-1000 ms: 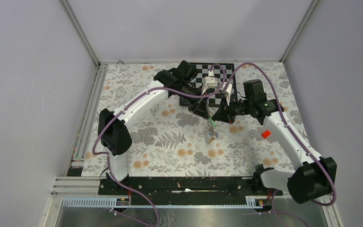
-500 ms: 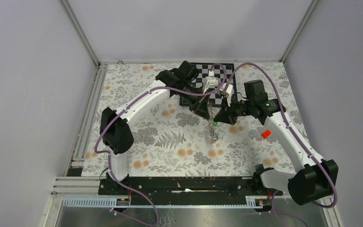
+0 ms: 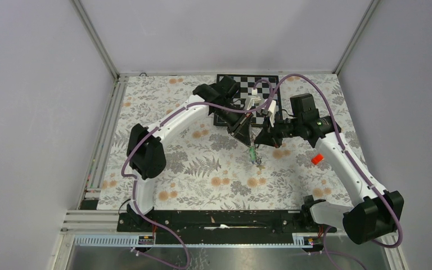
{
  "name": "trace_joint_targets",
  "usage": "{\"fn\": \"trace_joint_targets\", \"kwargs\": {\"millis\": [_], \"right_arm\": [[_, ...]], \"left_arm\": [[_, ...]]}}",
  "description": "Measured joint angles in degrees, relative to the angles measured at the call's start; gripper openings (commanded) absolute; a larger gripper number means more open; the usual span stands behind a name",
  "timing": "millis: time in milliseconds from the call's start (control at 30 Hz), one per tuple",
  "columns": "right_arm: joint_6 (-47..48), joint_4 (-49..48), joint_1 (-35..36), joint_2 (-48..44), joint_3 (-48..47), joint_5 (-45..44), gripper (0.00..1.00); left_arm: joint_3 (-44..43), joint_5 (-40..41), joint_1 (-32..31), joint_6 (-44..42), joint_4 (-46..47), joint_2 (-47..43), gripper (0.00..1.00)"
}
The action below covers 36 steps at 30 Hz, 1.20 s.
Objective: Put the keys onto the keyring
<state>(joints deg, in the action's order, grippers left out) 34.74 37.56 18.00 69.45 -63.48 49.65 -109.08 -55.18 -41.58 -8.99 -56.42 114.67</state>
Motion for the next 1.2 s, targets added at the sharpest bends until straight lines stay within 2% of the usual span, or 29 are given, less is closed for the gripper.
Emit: {"fn": "trace_joint_targets", "kwargs": {"millis": [367,567,800,1067,1200], "right_arm": [[0.1,-1.1,0.0,-0.6,0.0,-0.7,0.0],[0.1,-1.5,0.0,-1.0,0.0,-0.5,0.0],[-2.8,-4.8,0.0,-0.9,0.0,2.1,0.0],[-12.1,-12.7,0.0,1.7,0.1,6.4,0.0],[-16.5,-16.3,0.0,3.2,0.4,8.6,0.0]], "left_arm": [[-0.5,2.0,-0.2,-3.7,-2.9,0.2,0.25],[-0.8,3.9,-0.1,-8.1,-4.1,0.1,0.44],[0.6,6.0,0.7,-14.0,-2.3,-3.8,0.59],[13.5,6.1,2.0,-18.8,8.6,-19.5,0.65],[15.1,5.9,2.1,-20.0,11.7,-21.3,0.64]]}}
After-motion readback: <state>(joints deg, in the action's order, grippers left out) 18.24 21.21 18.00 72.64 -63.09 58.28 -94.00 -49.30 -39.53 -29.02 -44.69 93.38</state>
